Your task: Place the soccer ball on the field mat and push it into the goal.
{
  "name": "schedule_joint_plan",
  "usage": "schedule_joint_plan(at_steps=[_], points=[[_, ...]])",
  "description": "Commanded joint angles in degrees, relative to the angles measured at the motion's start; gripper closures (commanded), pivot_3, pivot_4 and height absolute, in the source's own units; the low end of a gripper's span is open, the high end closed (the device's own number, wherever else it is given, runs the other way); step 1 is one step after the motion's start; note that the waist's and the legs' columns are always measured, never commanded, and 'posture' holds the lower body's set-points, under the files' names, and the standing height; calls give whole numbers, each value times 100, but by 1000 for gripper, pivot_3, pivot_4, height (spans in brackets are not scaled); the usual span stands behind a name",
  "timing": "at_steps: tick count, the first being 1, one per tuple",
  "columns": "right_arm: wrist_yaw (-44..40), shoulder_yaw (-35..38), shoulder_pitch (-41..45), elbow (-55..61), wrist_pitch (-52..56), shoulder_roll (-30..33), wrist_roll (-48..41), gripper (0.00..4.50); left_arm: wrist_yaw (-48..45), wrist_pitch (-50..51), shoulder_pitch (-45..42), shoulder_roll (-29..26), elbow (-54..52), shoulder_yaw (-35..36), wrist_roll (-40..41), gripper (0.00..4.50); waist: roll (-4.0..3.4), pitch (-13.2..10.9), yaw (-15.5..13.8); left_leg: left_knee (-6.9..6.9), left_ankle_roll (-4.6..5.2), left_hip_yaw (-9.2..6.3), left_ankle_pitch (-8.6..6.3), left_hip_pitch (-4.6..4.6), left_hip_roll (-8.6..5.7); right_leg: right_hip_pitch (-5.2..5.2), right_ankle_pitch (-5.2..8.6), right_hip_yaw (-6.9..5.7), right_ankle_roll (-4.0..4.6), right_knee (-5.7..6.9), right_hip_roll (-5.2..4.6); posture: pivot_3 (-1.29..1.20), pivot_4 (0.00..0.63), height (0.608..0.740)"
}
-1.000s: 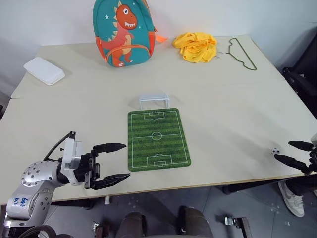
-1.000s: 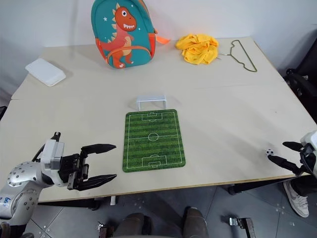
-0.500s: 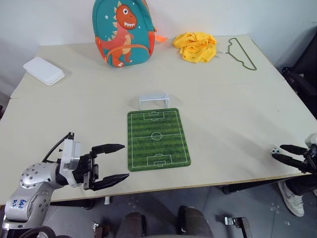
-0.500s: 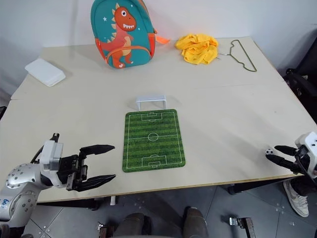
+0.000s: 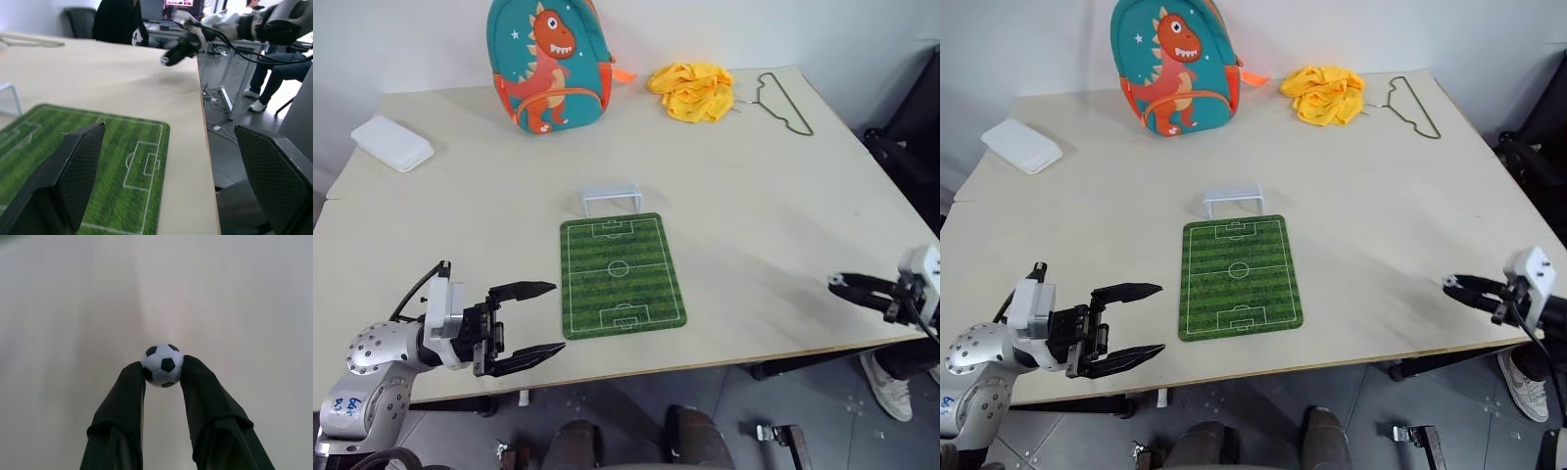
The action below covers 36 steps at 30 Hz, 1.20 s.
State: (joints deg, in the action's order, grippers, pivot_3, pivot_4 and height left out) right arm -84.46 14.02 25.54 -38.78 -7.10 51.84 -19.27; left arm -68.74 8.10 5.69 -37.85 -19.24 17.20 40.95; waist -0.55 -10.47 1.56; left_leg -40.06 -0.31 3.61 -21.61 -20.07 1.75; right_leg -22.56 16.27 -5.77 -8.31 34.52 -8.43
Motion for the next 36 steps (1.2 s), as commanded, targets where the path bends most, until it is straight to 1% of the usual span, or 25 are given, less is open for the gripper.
schedule_joint_plan(at_steps=[1,4,6,8,11,15,18,20,23,36], points=[[-298,-805,360,1692,737,-534,-319,3698,-158,-362,221,26,100,242,-76,0,0,0,52,1,-5,1,-3,4,5,-1,-1,-3,2,3,2,0,150,740],[-114,-1415,529,2823,1587,-955,-473,3698,-128,-440,352,15,119,279,-126,0,-6,-4,-11,2,-9,-6,-5,-4,8,-19,-1,-12,2,24,2,0,150,740],[-30,-2000,651,3433,1758,-1280,-279,3698,-61,-493,455,25,131,302,-182,0,-7,-4,-82,1,-9,-19,-5,-19,4,-27,-1,-21,2,23,-1,0,150,740],[266,-2539,800,3887,1972,-1679,-36,3698,39,-501,638,26,104,390,-239,0,-7,-4,-144,1,-9,-21,-10,-20,4,-28,-1,-28,2,21,-1,0,150,740],[698,-3110,961,4127,2023,-2178,397,3698,217,-510,1014,28,71,633,-318,0,-6,-5,-137,2,-10,-21,-18,-22,4,-29,-1,-35,2,18,-1,0,150,740],[861,-3509,950,3922,1662,-2308,880,3698,333,-550,1486,47,-59,795,-401,0,-3,-4,-159,0,-1,-19,-24,-27,-2,-31,-1,-40,2,12,-5,0,150,740],[963,-3652,859,3868,1626,-2423,1003,3698,469,-554,1754,128,-269,826,-398,0,0,-3,-131,-1,1,-9,-25,-28,0,-30,-1,-40,2,4,-4,0,150,740],[1117,-3681,847,3854,1669,-2485,1089,3698,527,-540,1829,150,-371,836,-378,0,0,-3,-119,1,0,-8,-25,-25,4,-31,-1,-41,2,5,-4,0,150,740],[1100,-3677,819,3802,1684,-2522,1059,3698,628,-483,1898,147,-531,865,-328,0,0,-3,-110,1,-1,-7,-25,-24,4,-31,-1,-42,2,8,-3,0,150,740],[995,-3767,904,3152,1416,-2567,1254,3698,769,-378,1780,69,-638,904,-268,0,0,-3,-86,4,1,-4,-26,-22,5,-31,-1,-42,2,7,-4,0,150,740]])
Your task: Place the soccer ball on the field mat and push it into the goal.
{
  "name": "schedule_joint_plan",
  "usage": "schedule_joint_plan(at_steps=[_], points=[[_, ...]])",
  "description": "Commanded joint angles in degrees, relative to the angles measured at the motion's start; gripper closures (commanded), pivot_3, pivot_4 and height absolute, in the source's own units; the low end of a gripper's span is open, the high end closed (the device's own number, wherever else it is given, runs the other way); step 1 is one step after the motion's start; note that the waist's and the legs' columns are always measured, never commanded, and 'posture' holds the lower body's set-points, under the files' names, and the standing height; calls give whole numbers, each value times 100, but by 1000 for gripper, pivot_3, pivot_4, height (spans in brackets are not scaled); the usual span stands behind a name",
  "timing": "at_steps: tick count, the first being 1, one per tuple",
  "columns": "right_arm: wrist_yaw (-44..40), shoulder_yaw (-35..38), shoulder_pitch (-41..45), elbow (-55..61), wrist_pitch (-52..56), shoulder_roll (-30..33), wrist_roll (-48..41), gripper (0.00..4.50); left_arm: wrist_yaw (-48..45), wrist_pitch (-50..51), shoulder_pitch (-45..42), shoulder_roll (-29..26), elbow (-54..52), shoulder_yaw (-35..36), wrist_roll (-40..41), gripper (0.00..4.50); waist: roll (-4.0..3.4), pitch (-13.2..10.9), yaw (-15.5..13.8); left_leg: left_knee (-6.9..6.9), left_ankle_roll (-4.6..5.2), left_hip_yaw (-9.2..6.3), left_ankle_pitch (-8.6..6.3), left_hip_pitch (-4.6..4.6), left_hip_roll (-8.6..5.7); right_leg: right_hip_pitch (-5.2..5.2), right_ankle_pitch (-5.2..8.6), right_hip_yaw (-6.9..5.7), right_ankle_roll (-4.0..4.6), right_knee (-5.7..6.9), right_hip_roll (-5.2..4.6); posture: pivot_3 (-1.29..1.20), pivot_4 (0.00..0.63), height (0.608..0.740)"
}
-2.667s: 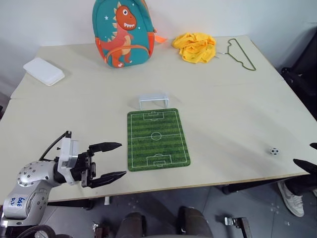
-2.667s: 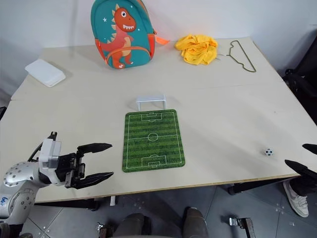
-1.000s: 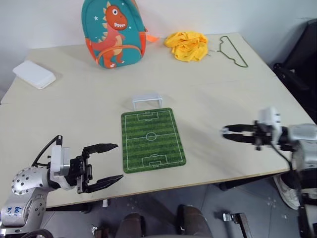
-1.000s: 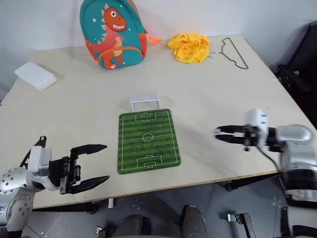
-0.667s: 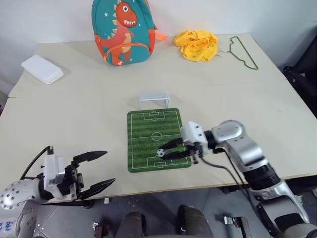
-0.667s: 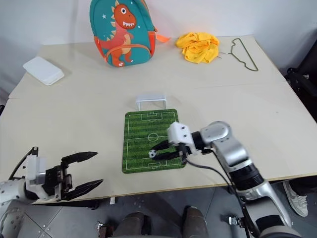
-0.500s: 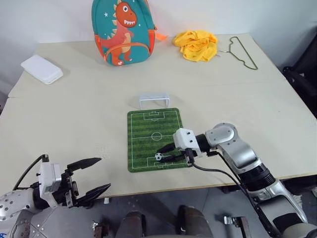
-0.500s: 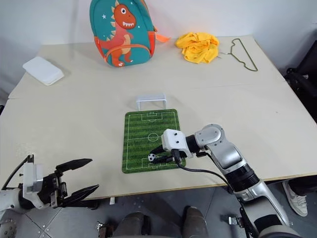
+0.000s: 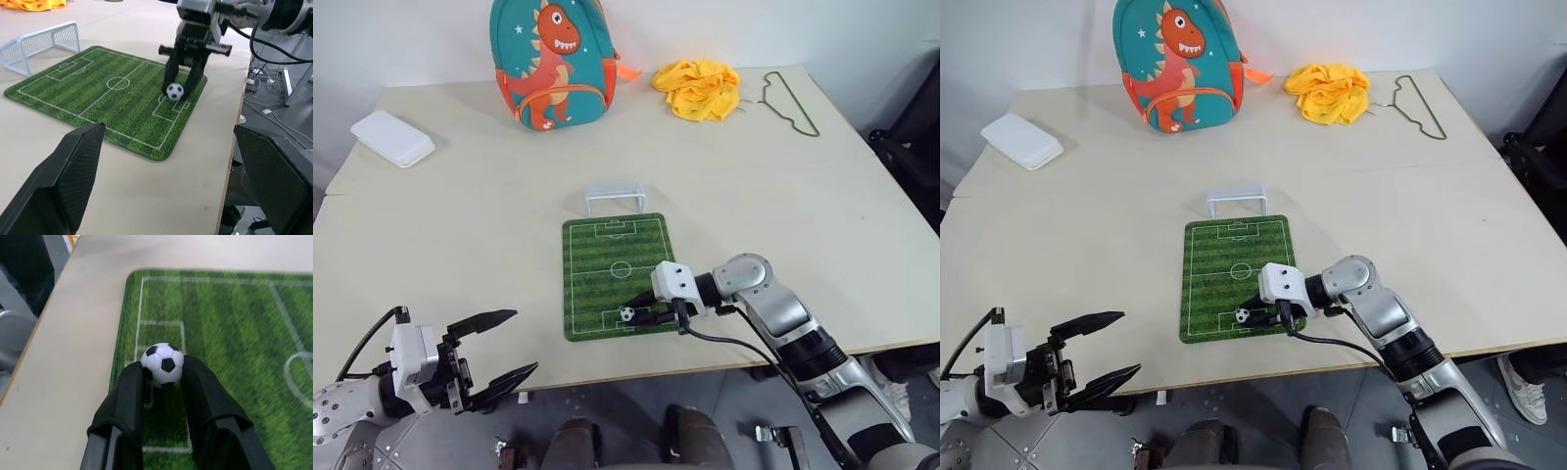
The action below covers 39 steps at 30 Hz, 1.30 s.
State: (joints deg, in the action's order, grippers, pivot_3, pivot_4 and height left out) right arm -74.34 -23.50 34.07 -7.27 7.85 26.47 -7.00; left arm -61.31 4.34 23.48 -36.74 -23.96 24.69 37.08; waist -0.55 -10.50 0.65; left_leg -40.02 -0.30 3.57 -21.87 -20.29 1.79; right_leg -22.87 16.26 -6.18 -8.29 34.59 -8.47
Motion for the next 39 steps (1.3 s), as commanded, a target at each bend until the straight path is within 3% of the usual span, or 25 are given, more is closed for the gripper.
schedule_joint_plan(at_steps=[1,9,14,24,36,39], points=[[-23,-14,55,-9,-89,-34,30,3698,29,4,-4,-42,-170,153,119,0,0,0,13,0,0,0,0,0,0,0,0,0,0,0,0,0,150,740],[-35,-57,106,-4,107,-25,83,3698,31,22,-54,-37,-144,170,130,0,0,0,81,0,0,0,0,0,0,0,0,0,0,0,-1,0,150,740],[73,32,125,-70,-158,-120,60,2089,29,69,-63,-33,-140,167,174,0,0,0,97,1,-1,0,0,0,0,0,0,0,0,0,0,0,150,740],[-430,200,66,260,-86,42,-458,2089,9,145,-20,-37,-180,164,262,0,0,0,94,2,-1,-1,-1,0,1,0,0,0,0,0,0,0,150,740],[-245,952,254,-26,-455,202,-690,2089,1,68,-141,25,-44,77,180,0,0,0,90,2,-1,0,-1,0,1,0,0,0,0,-2,0,0,150,740],[-587,1008,64,262,-217,406,-978,2089,-29,57,-176,25,-14,60,175,0,0,-1,89,3,-1,-1,-2,-1,1,0,0,0,0,-3,-1,0,150,740]])
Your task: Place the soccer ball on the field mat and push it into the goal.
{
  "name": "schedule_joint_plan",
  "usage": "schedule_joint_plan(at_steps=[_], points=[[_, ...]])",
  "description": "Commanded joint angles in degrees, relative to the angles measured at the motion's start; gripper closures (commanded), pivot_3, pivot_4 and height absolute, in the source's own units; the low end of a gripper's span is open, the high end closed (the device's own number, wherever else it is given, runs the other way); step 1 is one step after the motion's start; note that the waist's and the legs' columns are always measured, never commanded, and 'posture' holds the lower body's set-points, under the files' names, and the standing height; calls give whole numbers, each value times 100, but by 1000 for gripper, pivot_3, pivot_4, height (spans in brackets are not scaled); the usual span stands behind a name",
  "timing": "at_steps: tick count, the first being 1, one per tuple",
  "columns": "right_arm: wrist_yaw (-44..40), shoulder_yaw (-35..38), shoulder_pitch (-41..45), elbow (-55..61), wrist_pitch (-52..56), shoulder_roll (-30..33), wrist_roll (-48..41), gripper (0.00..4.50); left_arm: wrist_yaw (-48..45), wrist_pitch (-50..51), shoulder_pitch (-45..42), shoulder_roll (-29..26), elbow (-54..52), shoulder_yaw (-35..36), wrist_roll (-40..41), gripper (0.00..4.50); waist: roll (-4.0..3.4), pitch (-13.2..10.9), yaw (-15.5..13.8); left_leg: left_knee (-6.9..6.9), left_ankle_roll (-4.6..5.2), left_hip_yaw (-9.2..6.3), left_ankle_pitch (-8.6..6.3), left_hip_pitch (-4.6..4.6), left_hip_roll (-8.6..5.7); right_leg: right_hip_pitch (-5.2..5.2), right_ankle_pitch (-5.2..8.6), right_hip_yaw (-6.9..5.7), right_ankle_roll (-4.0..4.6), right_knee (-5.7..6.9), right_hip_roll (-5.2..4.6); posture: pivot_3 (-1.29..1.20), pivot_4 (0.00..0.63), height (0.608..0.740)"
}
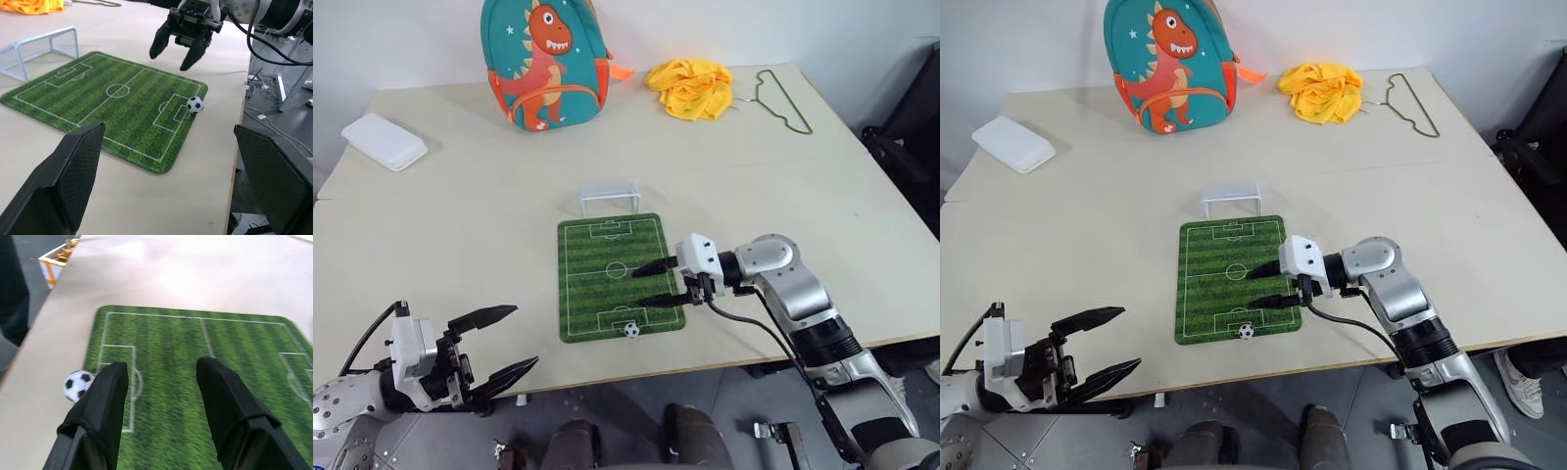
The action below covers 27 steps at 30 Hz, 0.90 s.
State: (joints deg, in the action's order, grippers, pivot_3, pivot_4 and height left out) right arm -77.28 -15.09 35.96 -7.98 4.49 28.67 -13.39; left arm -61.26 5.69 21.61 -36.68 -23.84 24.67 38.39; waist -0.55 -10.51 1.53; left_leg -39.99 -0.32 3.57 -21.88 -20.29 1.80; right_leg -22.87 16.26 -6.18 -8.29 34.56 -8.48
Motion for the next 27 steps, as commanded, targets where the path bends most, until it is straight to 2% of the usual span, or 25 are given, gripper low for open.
schedule_joint_plan(at_steps=[1,5,12,20,23,27], points=[[-471,160,-221,480,188,267,-480,2089,-50,-88,13,18,-14,61,41,0,0,0,-3,0,1,0,-1,0,0,0,0,0,0,0,0,0,150,740],[-850,98,-571,1015,481,512,-888,2089,-55,-117,51,64,-28,75,51,0,1,-1,-2,2,3,0,-5,-1,0,0,0,-3,0,-5,0,0,150,740],[-593,115,-888,1365,388,450,-896,2089,-83,-207,171,136,-72,107,63,0,1,-1,2,0,3,6,-5,2,1,0,0,-1,0,-6,0,0,150,740],[-996,316,-1670,1661,117,1118,-1070,2089,-280,-352,249,69,-45,116,34,0,4,-2,-99,-2,10,9,-12,-1,-1,1,0,-1,0,-19,-1,0,150,740],[-1086,412,-2086,1687,-111,1359,-1049,2698,-363,-387,237,35,21,120,14,0,4,-2,-124,-5,10,14,-12,1,1,2,0,-1,0,-19,-1,0,150,740],[-987,374,-2398,1429,-664,1462,-742,4055,-427,-420,197,19,126,105,-6,0,5,-3,-137,-5,10,15,-12,3,1,3,0,-1,0,-17,-1,0,150,740]])
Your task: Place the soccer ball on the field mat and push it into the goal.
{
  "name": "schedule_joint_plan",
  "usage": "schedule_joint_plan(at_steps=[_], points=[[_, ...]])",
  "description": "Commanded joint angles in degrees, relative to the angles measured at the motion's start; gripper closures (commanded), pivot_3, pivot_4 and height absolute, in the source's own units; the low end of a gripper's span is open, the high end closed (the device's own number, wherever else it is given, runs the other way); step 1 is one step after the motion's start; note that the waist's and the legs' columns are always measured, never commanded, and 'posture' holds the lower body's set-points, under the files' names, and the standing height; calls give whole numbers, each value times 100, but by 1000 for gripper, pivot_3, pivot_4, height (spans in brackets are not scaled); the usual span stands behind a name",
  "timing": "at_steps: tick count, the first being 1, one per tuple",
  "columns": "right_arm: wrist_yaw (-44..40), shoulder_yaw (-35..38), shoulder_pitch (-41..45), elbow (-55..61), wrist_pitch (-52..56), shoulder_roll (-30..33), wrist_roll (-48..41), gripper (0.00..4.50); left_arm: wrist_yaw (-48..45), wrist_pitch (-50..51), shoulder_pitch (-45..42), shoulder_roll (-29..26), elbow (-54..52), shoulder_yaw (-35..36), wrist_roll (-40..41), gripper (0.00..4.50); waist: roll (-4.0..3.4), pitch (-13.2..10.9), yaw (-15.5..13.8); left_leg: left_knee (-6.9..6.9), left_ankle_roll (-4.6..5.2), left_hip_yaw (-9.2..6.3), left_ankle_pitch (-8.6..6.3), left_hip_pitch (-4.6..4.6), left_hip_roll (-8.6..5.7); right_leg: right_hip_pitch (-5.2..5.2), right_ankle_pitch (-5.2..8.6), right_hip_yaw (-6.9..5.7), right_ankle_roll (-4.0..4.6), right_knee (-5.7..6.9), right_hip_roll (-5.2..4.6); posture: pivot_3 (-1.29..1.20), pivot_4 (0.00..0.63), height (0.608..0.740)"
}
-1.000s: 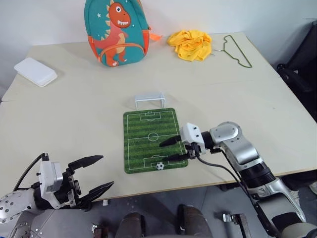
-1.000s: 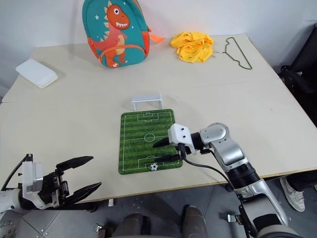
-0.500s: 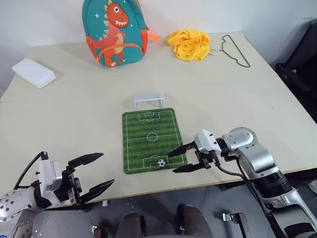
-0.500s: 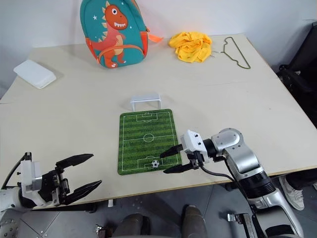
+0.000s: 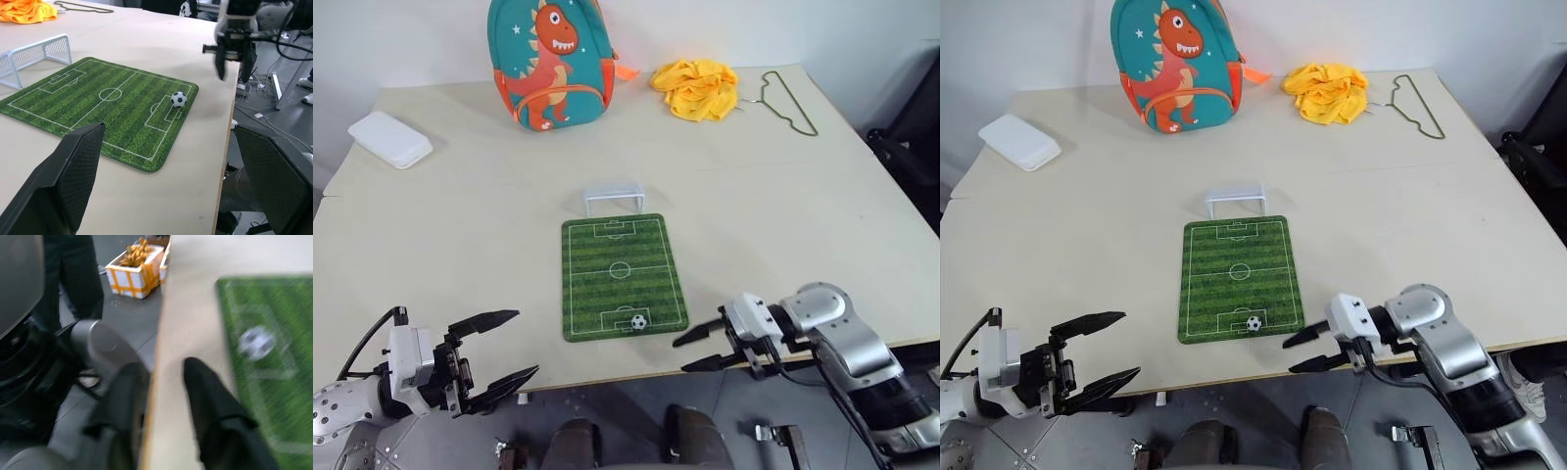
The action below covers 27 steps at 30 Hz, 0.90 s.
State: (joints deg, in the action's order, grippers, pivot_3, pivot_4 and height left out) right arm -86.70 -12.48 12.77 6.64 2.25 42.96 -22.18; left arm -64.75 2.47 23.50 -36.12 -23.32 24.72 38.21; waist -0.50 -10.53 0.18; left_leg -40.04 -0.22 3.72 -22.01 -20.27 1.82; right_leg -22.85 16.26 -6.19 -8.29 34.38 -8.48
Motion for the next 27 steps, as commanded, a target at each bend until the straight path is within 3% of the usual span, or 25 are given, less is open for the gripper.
schedule_joint_plan(at_steps=[1,11,20,27], points=[[-11,87,-94,-79,-503,22,185,4393,-91,-103,-6,-40,101,96,8,0,0,0,2,-1,0,1,0,0,0,1,0,0,0,-1,0,0,150,740],[337,-190,-51,-169,-658,-372,438,4456,-247,-37,90,-91,48,110,61,0,2,0,-5,-1,0,4,0,2,1,1,0,1,0,-1,0,0,150,740],[1117,-546,648,-129,-47,-1180,720,4456,-146,-85,95,-46,-22,50,-26,0,1,0,12,-2,-1,4,0,5,2,1,0,1,0,4,0,0,150,740],[1021,-684,831,-179,75,-1200,780,4456,-47,-65,94,-49,-85,46,-4,0,2,0,1,-1,4,1,-5,-2,-1,1,0,-1,0,-2,-1,0,150,740]])
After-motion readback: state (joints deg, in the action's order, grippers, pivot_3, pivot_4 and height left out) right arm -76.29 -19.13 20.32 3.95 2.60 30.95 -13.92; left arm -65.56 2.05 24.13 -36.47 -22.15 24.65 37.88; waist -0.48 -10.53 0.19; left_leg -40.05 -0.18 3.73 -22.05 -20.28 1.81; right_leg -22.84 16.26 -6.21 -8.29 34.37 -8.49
